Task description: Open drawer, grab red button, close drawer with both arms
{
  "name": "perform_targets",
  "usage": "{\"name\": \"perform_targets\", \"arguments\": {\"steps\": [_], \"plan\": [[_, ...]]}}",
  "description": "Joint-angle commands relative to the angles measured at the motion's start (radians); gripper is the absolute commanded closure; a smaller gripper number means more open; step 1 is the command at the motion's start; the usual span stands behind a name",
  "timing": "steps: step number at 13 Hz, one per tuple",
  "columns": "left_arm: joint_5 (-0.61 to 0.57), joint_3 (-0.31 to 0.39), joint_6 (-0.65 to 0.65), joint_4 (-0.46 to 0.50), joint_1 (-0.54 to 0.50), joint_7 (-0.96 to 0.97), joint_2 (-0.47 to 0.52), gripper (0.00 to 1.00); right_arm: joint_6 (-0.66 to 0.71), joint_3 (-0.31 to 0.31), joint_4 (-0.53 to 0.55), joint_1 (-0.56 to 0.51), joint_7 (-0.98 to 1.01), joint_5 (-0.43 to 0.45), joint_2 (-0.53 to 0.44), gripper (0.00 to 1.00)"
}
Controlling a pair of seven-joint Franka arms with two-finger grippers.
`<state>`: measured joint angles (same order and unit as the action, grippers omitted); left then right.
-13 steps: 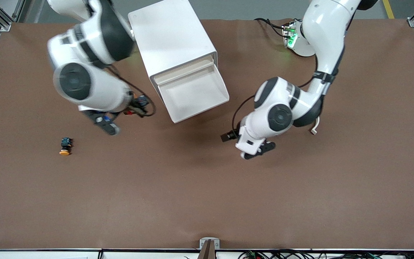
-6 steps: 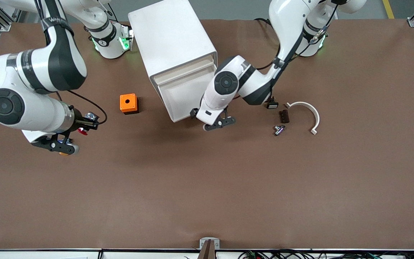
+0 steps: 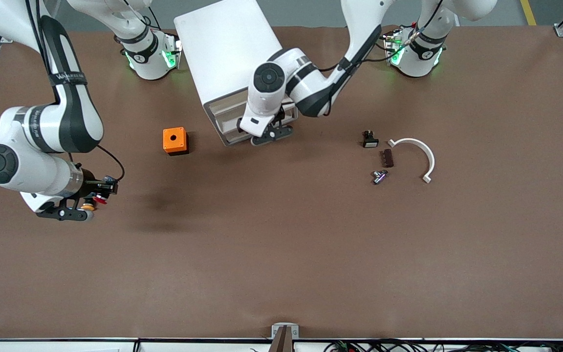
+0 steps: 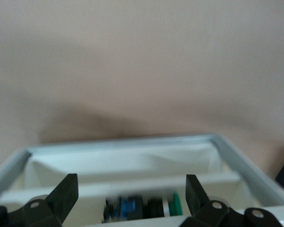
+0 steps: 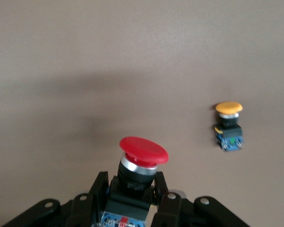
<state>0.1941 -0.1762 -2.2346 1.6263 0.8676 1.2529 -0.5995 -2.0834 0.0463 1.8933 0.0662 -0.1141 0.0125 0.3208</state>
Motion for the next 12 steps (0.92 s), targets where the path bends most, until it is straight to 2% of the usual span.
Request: {"name": "perform_targets", "arguments": {"steps": [1,3,5,8,11,12], "plan": [[-0.005,-0.011,-0.010,0.007,0.013,0.046,0.000,0.00,-0.211,-0.019,0.189,-0.008,0.011,0.087,-0.040,0.94],[-0.004,-0.014,-0.010,0.009,0.028,0.071,-0.002,0.00,-0.367,-0.019,0.268,-0.017,0.014,0.147,-0.028,0.94],[-0.005,-0.011,-0.008,0.003,0.019,0.076,0.000,0.00,-0.423,-0.020,0.273,-0.048,0.049,0.219,0.020,0.94],[-0.027,0.015,0.001,-0.011,-0.066,0.066,0.020,0.00,-0.506,-0.022,0.268,-0.112,0.129,0.234,0.089,0.94],[-0.195,0.020,0.165,-0.127,-0.198,0.056,0.047,0.00,-0.517,-0.022,0.248,-0.121,0.149,0.236,0.142,0.94],[-0.234,0.020,0.199,-0.140,-0.243,0.050,0.072,0.00,-0.517,-0.022,0.245,-0.121,0.148,0.236,0.146,0.94]]}}
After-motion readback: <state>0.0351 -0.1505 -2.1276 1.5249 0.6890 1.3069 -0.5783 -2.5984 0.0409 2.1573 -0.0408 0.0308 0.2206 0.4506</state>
